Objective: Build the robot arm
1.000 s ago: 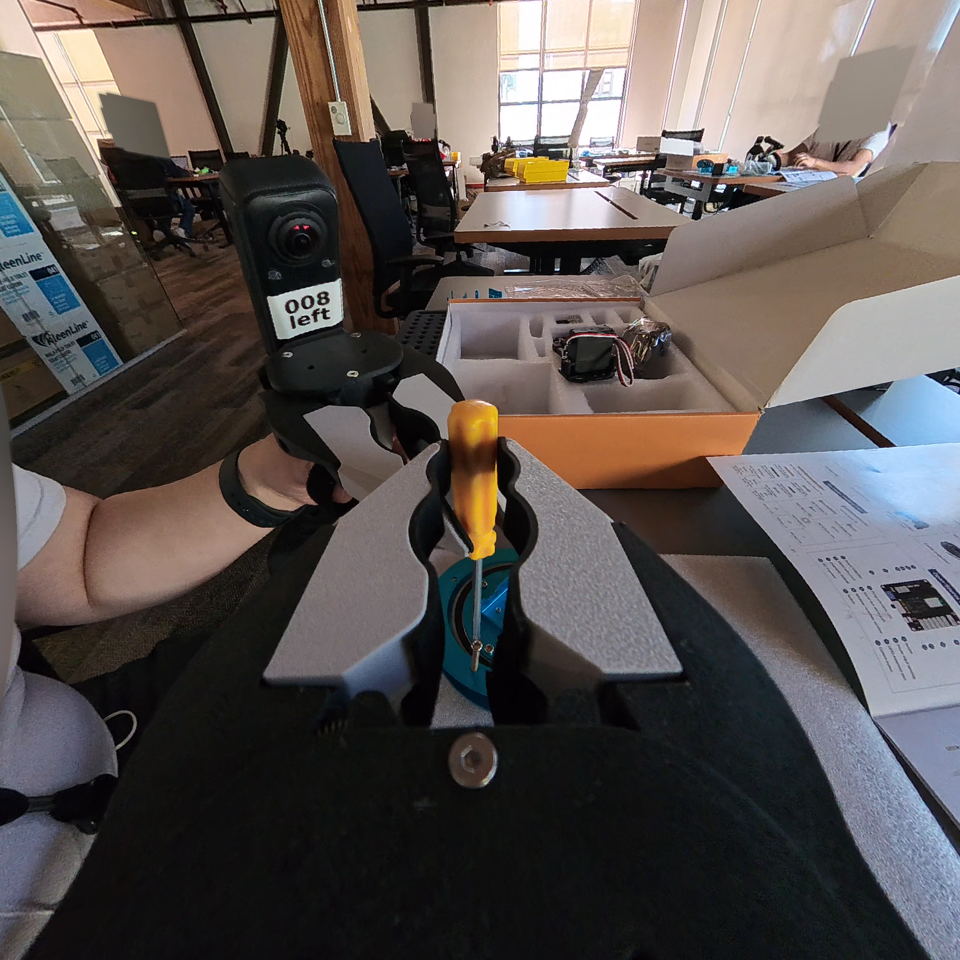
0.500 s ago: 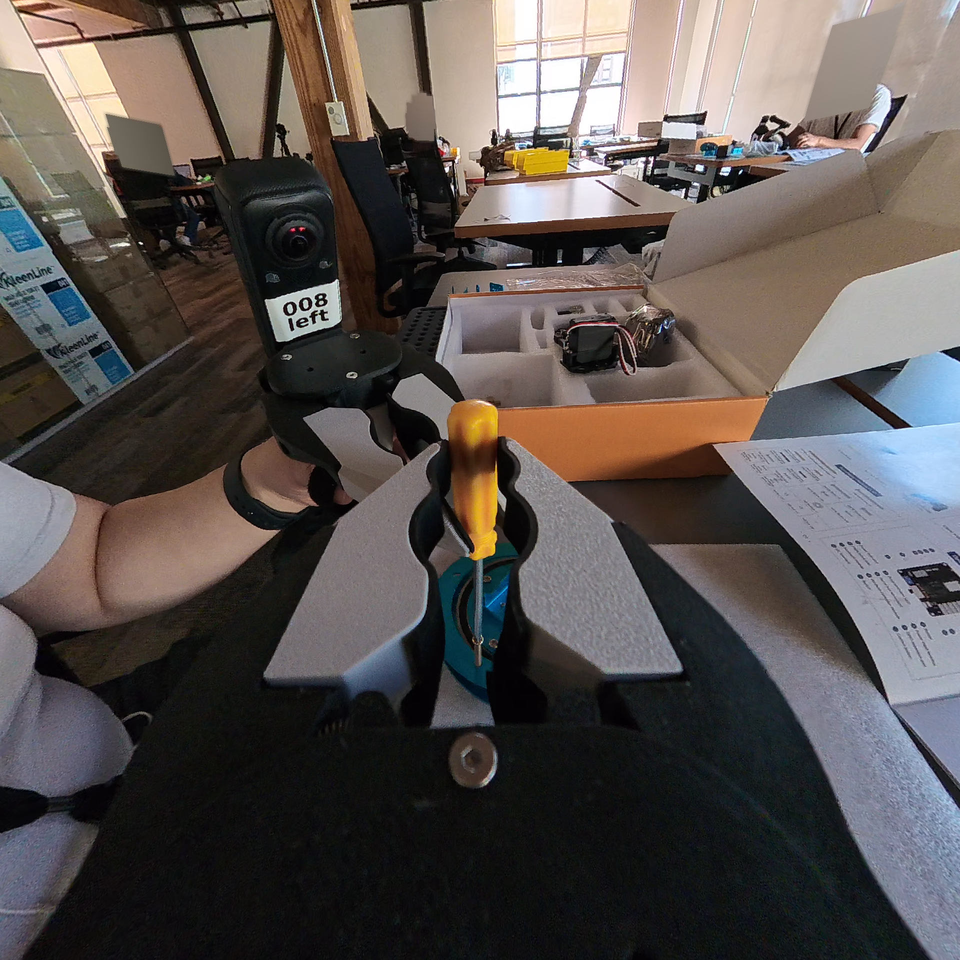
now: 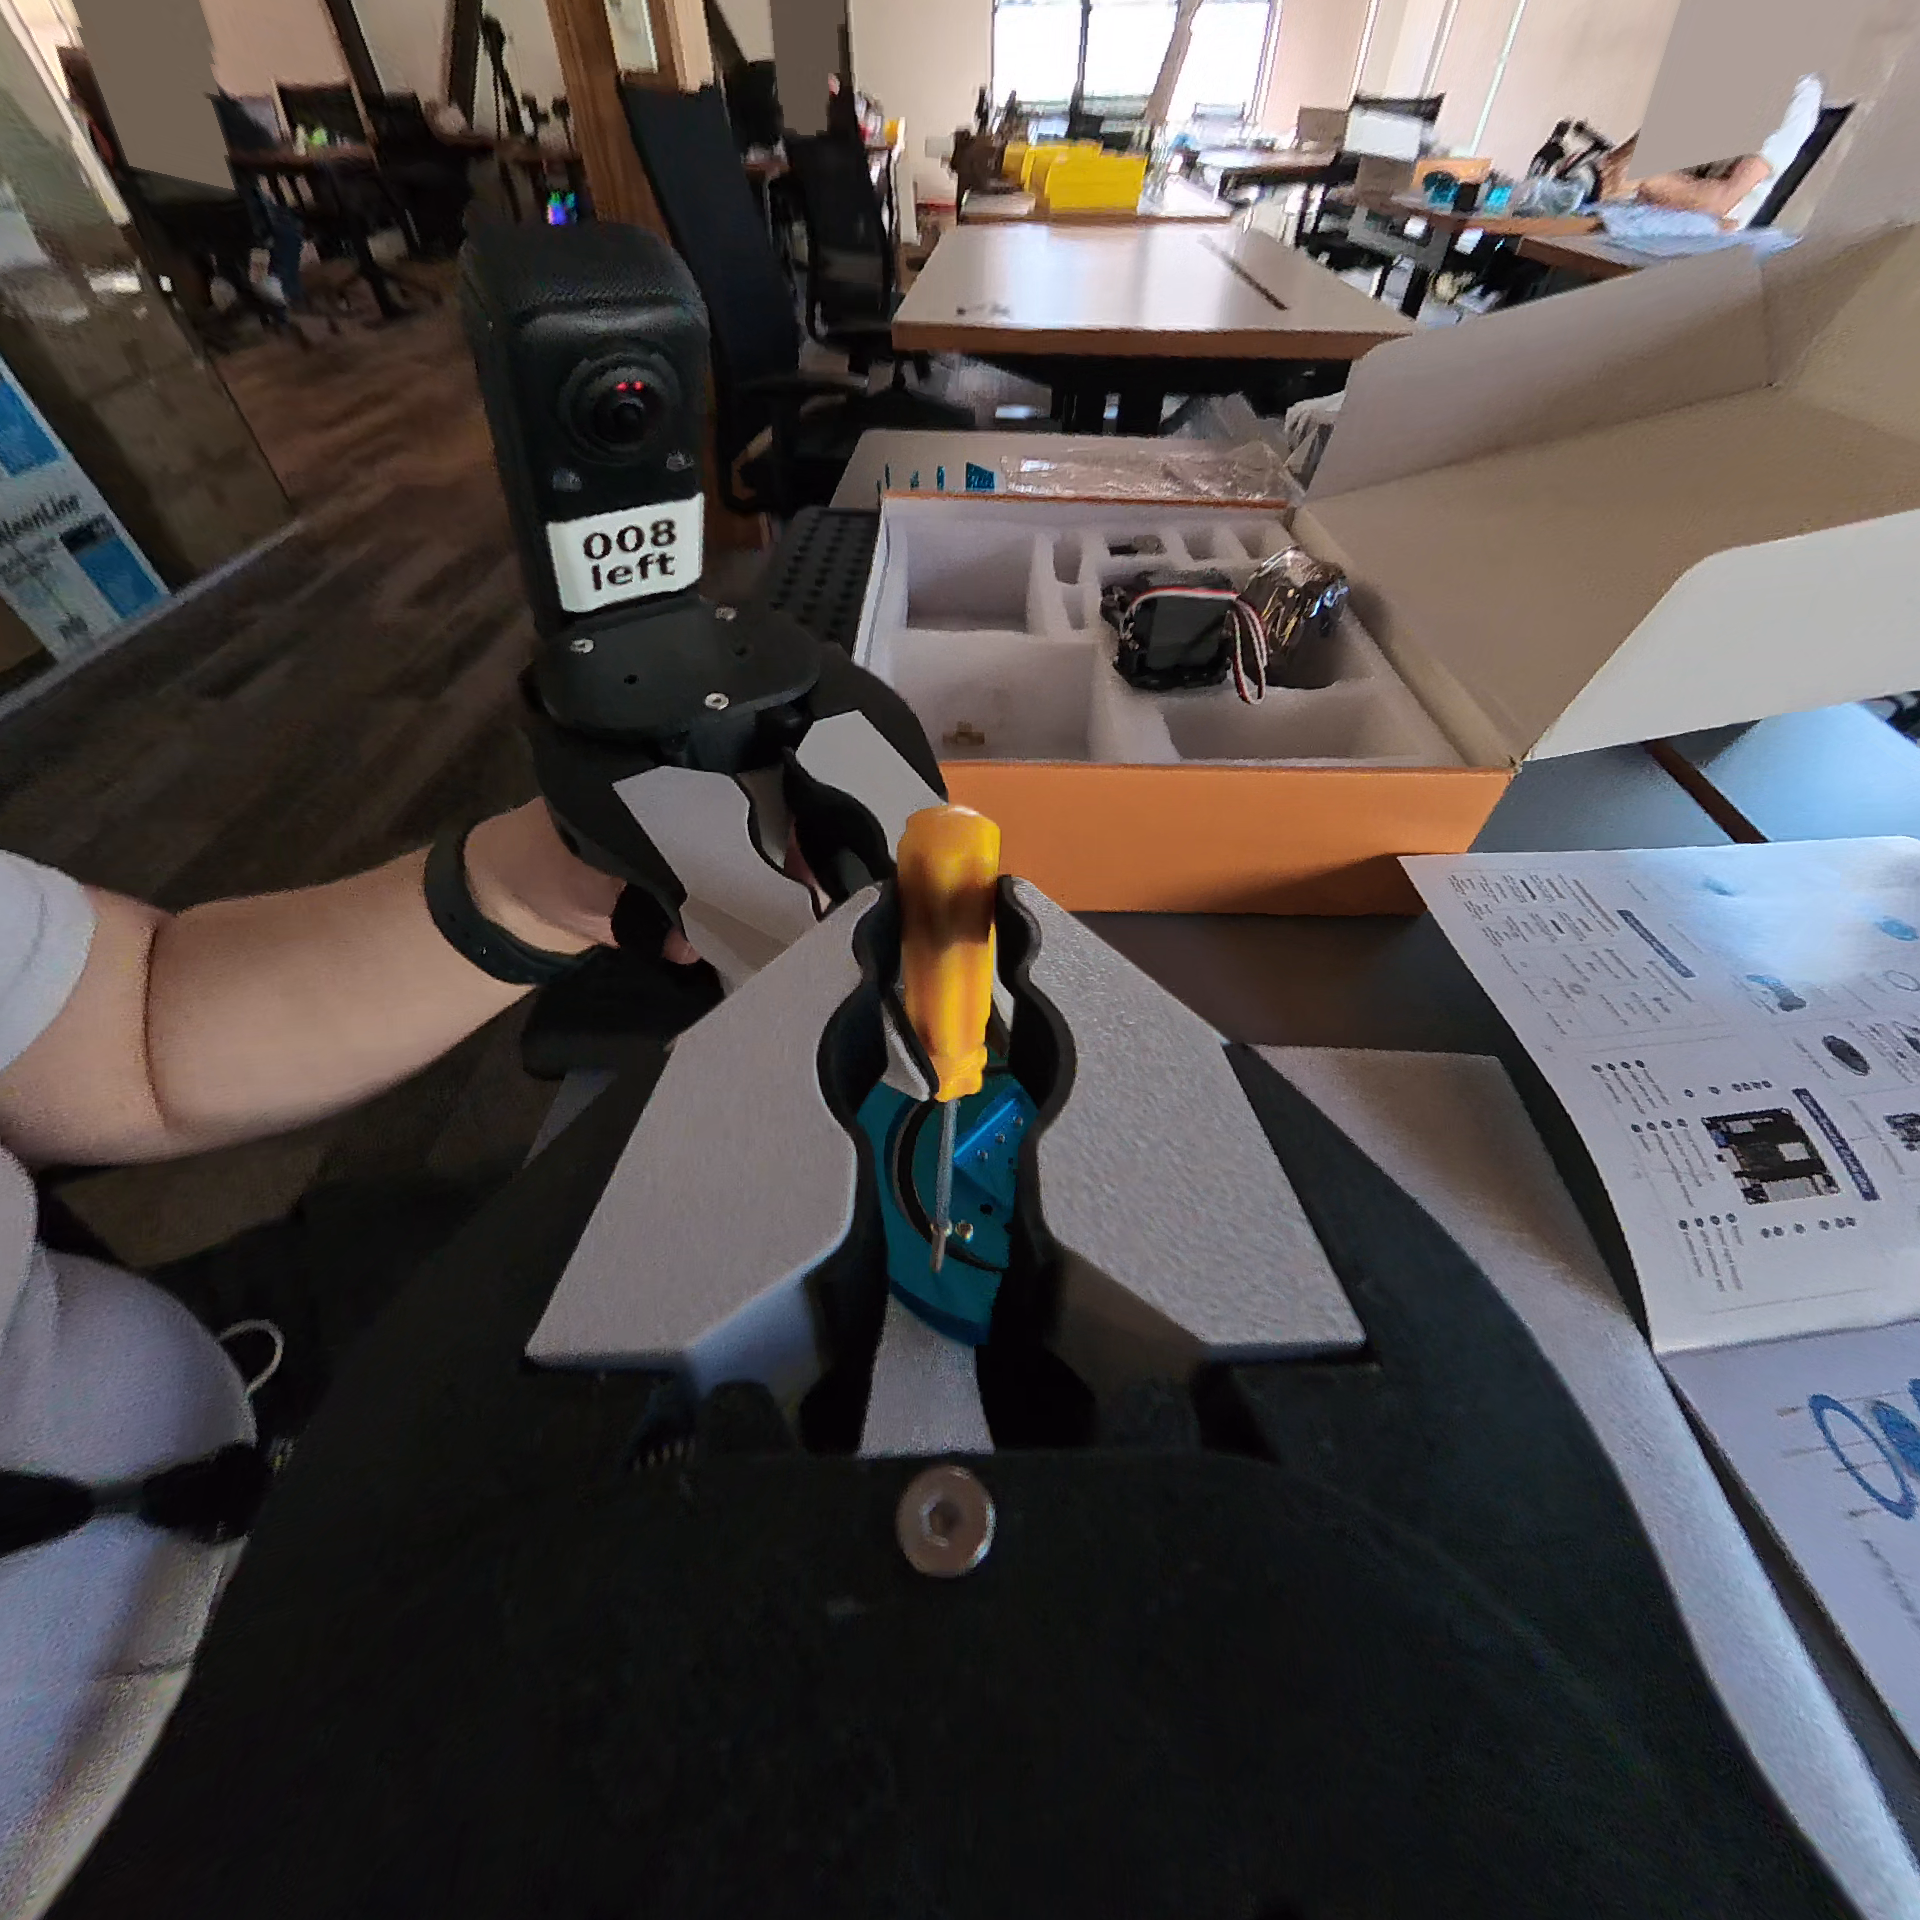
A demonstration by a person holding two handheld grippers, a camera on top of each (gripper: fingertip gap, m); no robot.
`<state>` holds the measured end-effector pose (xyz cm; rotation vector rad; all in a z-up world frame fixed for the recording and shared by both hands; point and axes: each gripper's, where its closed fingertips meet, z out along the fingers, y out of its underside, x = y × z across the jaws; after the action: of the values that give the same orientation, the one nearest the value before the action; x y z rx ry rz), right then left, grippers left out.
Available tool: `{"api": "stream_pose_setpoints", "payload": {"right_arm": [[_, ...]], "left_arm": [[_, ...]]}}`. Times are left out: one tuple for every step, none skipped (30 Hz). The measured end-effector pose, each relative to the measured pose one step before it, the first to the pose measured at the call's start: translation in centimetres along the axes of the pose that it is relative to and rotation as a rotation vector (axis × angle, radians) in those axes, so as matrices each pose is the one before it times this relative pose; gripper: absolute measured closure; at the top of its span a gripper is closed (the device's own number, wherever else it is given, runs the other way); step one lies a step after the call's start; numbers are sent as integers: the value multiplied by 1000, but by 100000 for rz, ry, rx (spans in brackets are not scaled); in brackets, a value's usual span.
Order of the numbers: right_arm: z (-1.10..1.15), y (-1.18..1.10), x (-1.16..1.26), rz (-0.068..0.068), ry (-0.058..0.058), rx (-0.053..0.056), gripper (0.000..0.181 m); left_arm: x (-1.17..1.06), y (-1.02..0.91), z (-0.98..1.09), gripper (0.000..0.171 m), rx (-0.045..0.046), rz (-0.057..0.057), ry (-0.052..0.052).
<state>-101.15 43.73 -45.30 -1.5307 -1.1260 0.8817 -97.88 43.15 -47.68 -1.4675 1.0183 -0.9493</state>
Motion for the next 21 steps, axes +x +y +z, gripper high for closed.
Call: {"api": "stream_pose_setpoints", "payload": {"right_arm": [[-159,-115,-33,-1214,-1173,-2890,164],[-245,-422,-86,-1722,-1872,-1795,159],[-342,-618,-43,-2789,-2019,-1484,153],[-424,-687,30,-4808,-1860,-1639,151],[-426,-501,-63,-6354,-3022,-3060,151],[-372,-219,-164,-6647,-4470,-4859,149],[-248,-45,-179,-5666,-5229,-5757,144],[-135,183,-303,-4599,-6528,-7018,143],[-33,235,54,-4218,-4030,-7321,143],[95,317,251,-4879,-2261,-7375,143],[255,445,117,-5149,-2601,-7552,143],[333,448,147,-4007,-2064,-7225,144],[366,229,-103,-2293,-3171,-5456,148],[326,-33,-302,-1225,-4146,-3402,151],[225,-260,-94,-353,-2513,-1421,152],[198,-345,181,175,-472,-267,155],[165,-54,389,-521,1086,-1582,156],[128,182,318,-360,654,-2642,156],[58,-24,-68,1340,-1731,-1020,161],[63,-105,-45,1939,-1477,-235,164],[80,-47,9,1577,-687,-219,164]], "left_arm": [[9,19,5,157,64,-388,259],[-103,26,-19,157,261,-219,-418],[-120,17,-30,157,325,-390,-287],[-12,17,-16,157,300,-610,489],[56,6,-14,157,234,-535,758],[6,23,18,157,180,-119,232],[14,17,35,157,93,276,-110],[48,16,51,157,-58,388,114],[72,21,45,157,-177,206,256],[33,11,44,157,-172,262,9],[12,15,15,157,-105,328,-177],[0,26,-9,157,-28,202,-98],[-28,20,-16,157,11,-16,-154],[-24,21,-52,157,107,-171,-27],[-27,20,-47,157,169,-367,85],[-24,26,-44,157,197,-363,114],[-15,14,-35,157,135,-242,118],[-65,35,-16,157,-42,-263,-249],[-118,11,-52,157,-65,25,-495],[-50,22,-66,157,-203,3,-89],[-3,39,-71,157,-247,-10,177]]}}
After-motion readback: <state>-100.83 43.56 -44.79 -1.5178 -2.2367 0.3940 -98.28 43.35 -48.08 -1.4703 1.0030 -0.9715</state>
